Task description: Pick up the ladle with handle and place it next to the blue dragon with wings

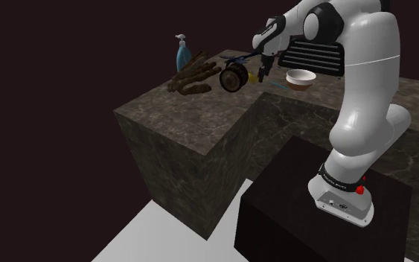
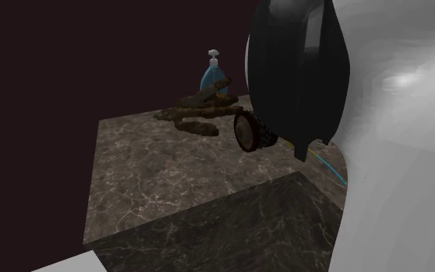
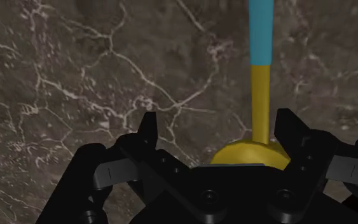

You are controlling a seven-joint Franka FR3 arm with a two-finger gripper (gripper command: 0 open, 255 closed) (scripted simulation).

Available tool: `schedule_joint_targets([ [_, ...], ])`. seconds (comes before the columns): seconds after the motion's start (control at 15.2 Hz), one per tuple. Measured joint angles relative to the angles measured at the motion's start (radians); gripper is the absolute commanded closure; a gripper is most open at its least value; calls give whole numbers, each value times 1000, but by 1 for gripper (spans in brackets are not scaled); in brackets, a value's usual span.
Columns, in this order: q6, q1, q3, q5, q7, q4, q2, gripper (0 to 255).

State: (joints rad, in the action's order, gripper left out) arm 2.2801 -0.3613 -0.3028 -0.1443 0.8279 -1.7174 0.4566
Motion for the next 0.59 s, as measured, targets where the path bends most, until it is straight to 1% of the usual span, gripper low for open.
schedule_joint_targets([
  [0.33,-81,12,-12,24,-15,19,-66,0],
  [0.59,-92,13,-13,27,-17,23,-72,0],
])
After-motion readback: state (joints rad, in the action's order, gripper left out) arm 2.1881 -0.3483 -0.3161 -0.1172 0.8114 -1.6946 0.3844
